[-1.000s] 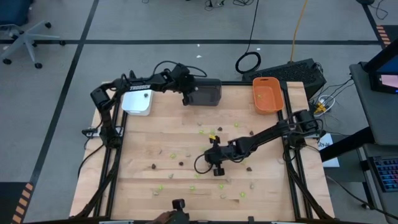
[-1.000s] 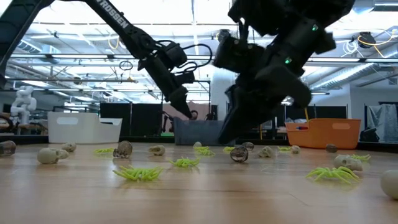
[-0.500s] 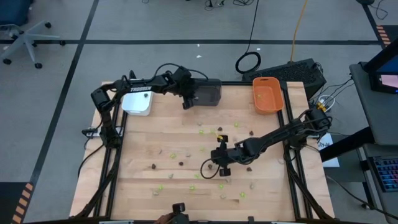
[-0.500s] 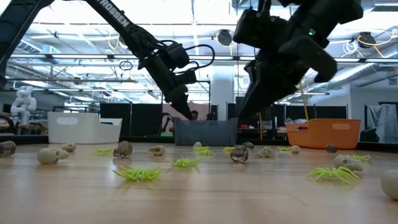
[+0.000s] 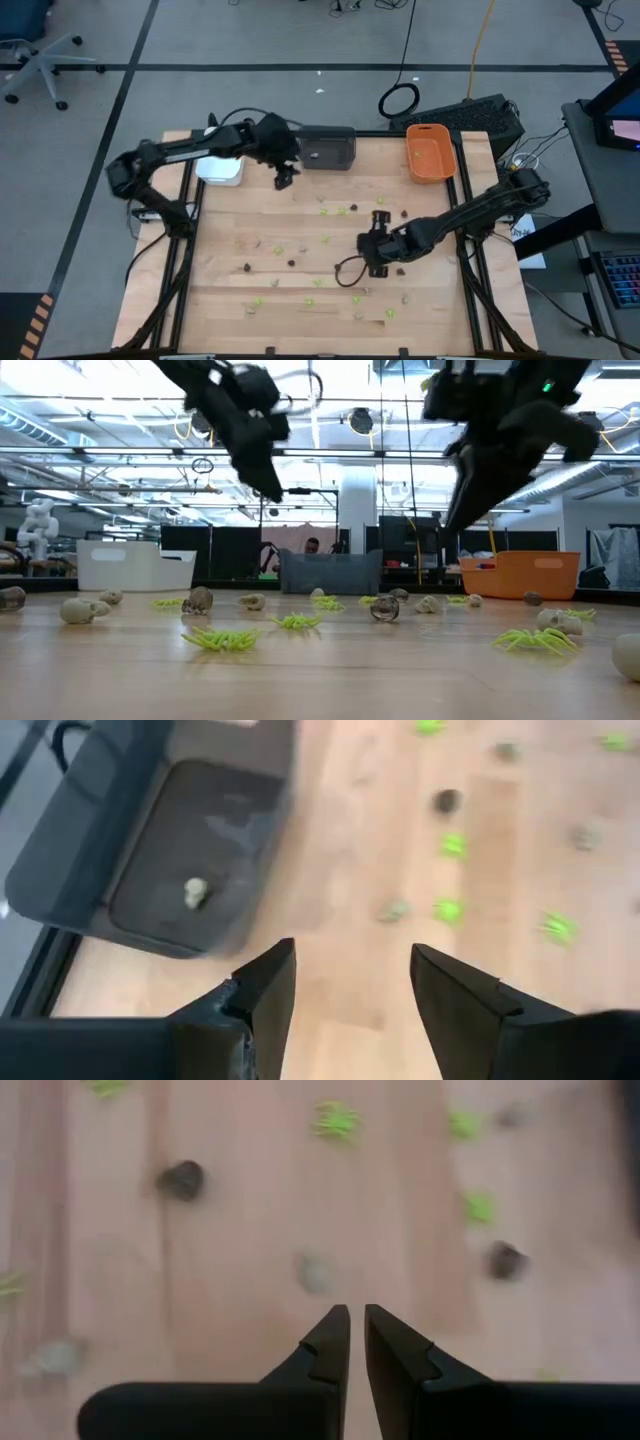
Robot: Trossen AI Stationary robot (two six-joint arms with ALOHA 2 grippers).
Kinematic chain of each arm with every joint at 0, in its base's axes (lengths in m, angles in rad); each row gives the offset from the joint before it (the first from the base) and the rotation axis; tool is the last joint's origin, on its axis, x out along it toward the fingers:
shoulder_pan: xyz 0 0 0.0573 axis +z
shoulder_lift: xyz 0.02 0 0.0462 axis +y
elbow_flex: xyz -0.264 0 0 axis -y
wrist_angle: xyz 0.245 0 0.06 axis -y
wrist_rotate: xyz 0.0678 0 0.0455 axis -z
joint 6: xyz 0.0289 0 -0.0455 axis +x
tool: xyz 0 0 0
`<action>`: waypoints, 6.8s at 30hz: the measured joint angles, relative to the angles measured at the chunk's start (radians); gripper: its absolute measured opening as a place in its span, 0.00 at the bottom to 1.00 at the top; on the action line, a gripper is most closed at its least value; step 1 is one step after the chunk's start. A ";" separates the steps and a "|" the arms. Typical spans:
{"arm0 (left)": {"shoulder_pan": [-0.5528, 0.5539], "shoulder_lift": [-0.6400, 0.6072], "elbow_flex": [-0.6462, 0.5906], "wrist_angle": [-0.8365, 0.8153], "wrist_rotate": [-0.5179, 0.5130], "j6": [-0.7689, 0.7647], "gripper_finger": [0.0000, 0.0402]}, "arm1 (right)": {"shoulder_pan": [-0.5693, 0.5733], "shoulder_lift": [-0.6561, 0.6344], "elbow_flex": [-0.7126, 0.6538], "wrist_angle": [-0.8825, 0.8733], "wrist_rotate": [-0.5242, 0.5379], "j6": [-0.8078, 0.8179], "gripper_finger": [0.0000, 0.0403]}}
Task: Sort Halloween decoration
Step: Put the green toy spider into the orange bin
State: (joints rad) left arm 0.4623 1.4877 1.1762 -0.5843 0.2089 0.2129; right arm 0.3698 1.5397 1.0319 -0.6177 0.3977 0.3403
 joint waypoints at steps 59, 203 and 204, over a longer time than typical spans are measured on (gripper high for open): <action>-0.600 -0.140 -0.695 0.972 -0.321 -0.234 0.33 | -0.231 -0.070 -0.239 0.094 0.291 0.194 0.41; -0.600 -0.139 -0.695 1.121 -0.353 -0.156 0.33 | -0.834 -0.746 -0.663 0.855 0.412 -0.211 0.00; -0.600 -0.139 -0.695 1.120 -0.353 -0.160 0.33 | -0.852 -0.736 -0.663 0.847 0.412 -0.201 0.00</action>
State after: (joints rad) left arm -0.1377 1.3487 0.4808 0.5356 -0.1440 0.0531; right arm -0.4821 0.8037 0.3691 0.2293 0.8093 0.1388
